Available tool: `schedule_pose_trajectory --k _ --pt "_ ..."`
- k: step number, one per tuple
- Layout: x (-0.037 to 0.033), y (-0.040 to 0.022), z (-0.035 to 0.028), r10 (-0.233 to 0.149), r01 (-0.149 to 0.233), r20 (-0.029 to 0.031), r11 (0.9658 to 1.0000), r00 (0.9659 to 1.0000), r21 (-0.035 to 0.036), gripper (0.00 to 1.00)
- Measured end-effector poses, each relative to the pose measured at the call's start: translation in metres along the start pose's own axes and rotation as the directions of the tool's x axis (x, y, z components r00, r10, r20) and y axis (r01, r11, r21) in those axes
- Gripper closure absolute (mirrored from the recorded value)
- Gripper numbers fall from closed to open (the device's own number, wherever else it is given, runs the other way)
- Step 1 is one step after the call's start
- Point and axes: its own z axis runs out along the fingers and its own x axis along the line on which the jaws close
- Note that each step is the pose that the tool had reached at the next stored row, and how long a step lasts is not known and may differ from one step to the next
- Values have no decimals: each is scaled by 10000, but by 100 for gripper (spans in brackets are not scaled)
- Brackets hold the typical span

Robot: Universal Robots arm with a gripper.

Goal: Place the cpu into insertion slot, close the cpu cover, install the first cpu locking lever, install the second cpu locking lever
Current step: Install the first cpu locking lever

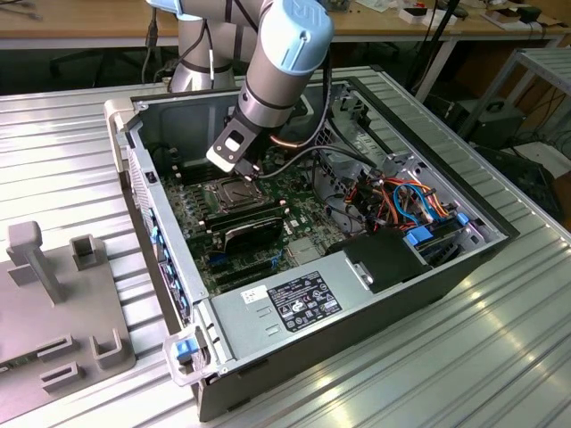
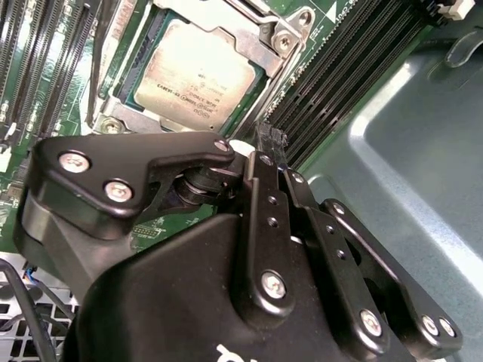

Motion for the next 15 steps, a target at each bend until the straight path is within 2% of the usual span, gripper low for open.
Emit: schedule_pose_trajectory --k 6,7,10,11,13,15 --pt "-6 0 18 20 -20 15 10000 10000 -5 89" --pt "-5 1 25 19 -19 -5 10000 10000 -10 89" --pt "-7 1 25 29 -29 15 10000 10000 -7 89" --pt "-4 0 16 33 -33 14 10000 10000 -6 89" --pt "18 -1 -64 39 -39 20 10000 10000 7 89" --pt "26 0 -90 42 -42 38 10000 10000 8 89"
